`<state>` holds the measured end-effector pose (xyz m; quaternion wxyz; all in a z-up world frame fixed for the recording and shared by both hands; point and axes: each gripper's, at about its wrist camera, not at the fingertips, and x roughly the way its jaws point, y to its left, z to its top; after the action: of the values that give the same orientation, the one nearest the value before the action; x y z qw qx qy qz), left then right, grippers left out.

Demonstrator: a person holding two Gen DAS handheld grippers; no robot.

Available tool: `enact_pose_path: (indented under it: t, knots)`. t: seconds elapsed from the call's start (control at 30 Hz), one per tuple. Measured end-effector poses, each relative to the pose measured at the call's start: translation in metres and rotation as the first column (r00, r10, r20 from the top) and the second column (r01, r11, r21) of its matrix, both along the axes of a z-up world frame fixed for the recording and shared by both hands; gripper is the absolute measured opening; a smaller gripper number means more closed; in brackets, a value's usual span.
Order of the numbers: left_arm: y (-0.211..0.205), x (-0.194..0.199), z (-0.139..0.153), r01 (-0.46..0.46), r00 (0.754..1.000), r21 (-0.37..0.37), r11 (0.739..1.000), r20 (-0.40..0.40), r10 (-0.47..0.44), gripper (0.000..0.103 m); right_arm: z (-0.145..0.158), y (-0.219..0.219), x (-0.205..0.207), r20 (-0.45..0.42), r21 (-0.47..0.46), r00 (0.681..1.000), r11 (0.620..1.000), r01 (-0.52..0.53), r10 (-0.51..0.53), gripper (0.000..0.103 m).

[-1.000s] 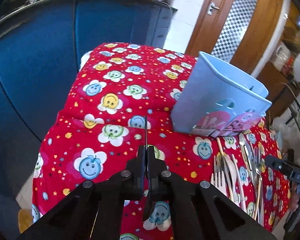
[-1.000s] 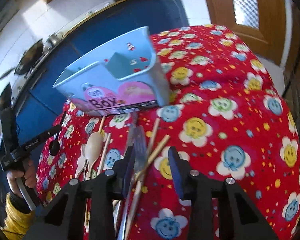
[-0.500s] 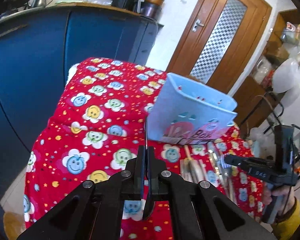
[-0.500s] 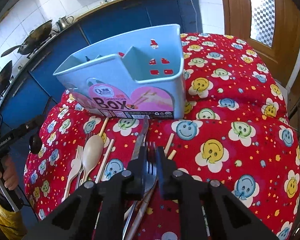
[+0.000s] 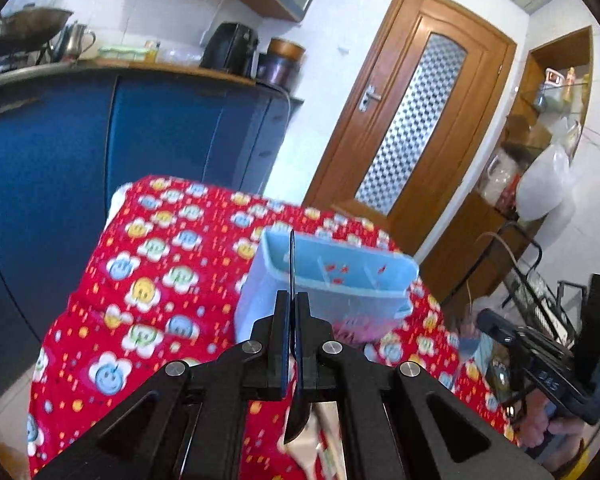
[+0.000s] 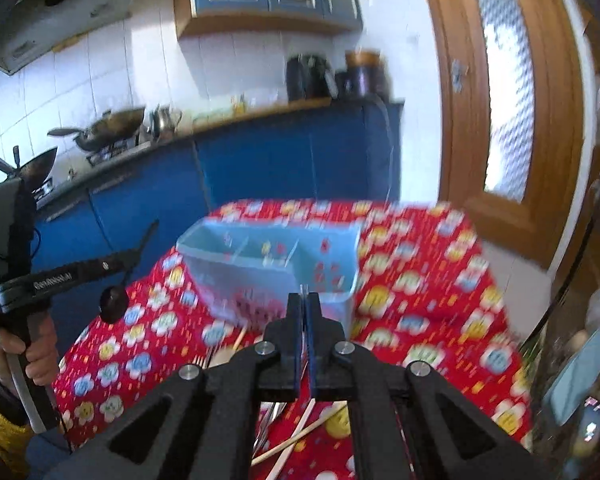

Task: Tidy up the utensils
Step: 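Carry the black spoon into the blue box with the left tool while the right tool carries a silver fork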

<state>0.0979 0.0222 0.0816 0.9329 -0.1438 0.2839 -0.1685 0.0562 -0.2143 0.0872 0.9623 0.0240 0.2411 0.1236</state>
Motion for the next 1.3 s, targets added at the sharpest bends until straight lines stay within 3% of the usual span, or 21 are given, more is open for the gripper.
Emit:
enact_pose_path:
  t: [0.2,0.4,0.63,0.8,1.0,1.3]
  knots:
    - [-0.016,0.021,0.020,-0.029,0.995,-0.037,0.999,0.090,0.032,0.002,0.035,-0.007,0.002,0.132,0.006,0.990,0.998,0.057,-0.058,0.003]
    - [-0.031,0.048,0.028,-0.080,0.982,-0.041,0.996,0.167,0.086,0.002,0.059,-0.013,0.021,0.189,0.021,0.977,0.995,0.094,-0.097,0.003]
    - [-0.046,0.072,0.011,-0.128,0.966,0.000,0.992,0.228,0.125,0.002,0.072,-0.012,0.052,0.241,-0.008,0.961,0.990,0.144,-0.138,0.003]
    - [-0.046,0.079,-0.009,-0.148,0.962,0.003,0.989,0.232,0.143,0.002,0.070,0.002,0.081,0.283,-0.117,0.948,0.975,0.188,-0.148,0.003]
    - [-0.041,0.083,-0.026,-0.160,0.961,-0.009,0.987,0.227,0.158,0.002,0.043,0.017,0.108,0.250,-0.215,0.960,0.960,0.178,-0.122,0.003]
    - [-0.037,0.082,-0.035,-0.148,0.968,-0.015,0.989,0.202,0.148,0.002,0.008,0.024,0.130,0.123,-0.143,0.991,0.987,0.071,-0.053,0.004]
